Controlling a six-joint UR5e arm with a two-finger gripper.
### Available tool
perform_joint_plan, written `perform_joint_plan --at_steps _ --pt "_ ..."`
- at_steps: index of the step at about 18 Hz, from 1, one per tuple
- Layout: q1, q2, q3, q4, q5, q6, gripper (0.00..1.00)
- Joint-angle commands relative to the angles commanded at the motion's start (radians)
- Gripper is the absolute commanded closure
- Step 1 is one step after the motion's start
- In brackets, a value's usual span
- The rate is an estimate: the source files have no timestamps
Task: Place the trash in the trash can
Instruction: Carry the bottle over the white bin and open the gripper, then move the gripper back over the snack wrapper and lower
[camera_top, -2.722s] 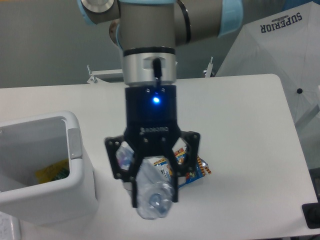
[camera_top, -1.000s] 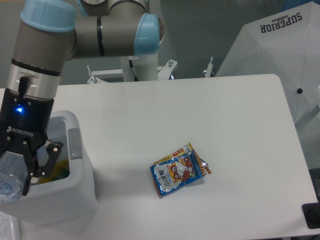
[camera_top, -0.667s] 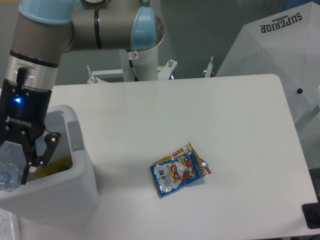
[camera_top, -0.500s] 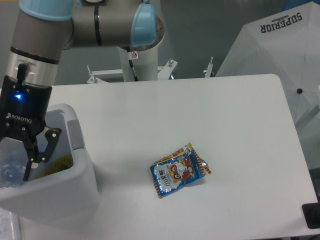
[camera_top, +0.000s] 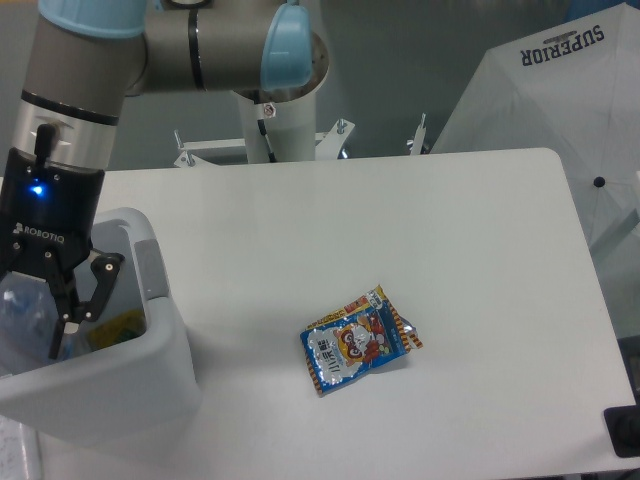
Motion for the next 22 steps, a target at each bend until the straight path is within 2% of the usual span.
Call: perform_joint_plan --at_steps 4,8,13,17,19,22 --pt "0.046 0.020 -0.034 -0.003 0.063 -0.002 0.01" --pt "0.089 0.046 -0.074 -0.006 0.155 0.003 0.00" --pt "0.251 0.057 -0.152 -0.012 0.155 0.005 0.00" --pt "0.347 0.055 -0.201 -0.017 0.137 0.089 0.00" --pt "0.376 0.052 -0.235 -0.023 0.109 0.190 0.00" --pt "0.405 0.041 -0.271 -0.063 0.104 0.273 0.00"
